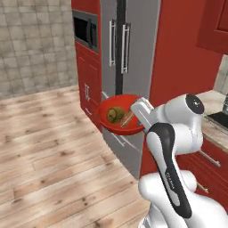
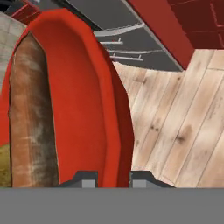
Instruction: Pick up the heated bread from the toaster oven and place it in the bowl. Then move the bread bowl to the dining counter.
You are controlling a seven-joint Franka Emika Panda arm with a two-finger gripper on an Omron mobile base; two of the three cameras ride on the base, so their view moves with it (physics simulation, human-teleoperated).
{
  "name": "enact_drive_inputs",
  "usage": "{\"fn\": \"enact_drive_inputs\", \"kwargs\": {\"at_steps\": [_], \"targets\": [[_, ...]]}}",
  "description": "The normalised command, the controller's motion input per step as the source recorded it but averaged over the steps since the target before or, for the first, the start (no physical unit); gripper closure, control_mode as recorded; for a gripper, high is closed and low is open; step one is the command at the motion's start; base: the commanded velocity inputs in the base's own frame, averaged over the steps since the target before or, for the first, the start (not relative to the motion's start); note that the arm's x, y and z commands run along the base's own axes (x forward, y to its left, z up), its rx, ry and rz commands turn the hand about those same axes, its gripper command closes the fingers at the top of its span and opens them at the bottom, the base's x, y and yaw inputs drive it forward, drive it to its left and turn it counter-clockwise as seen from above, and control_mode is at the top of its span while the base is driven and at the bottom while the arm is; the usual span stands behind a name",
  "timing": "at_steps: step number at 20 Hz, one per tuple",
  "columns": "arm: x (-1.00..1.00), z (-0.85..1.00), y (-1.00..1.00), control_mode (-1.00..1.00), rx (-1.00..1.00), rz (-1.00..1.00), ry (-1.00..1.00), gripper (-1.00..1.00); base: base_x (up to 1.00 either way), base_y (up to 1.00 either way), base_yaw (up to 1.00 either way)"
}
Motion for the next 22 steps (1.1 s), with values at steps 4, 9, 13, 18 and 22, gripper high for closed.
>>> {"fn": "enact_drive_inputs", "kwargs": {"at_steps": [4,9,13,18,22], "targets": [[0.00,0.00,0.00,1.00,0.00,0.00,0.00,1.00,-0.03,0.00,1.00],[0.00,0.00,0.00,1.00,0.00,0.00,0.00,1.00,0.00,0.00,1.00],[0.00,0.00,0.00,1.00,0.00,0.00,0.00,1.00,0.00,0.00,1.00],[0.00,0.00,0.00,1.00,0.00,0.00,0.00,1.00,0.30,0.00,0.90],[0.00,0.00,0.00,1.00,0.00,0.00,0.00,1.00,0.77,0.00,0.75]]}}
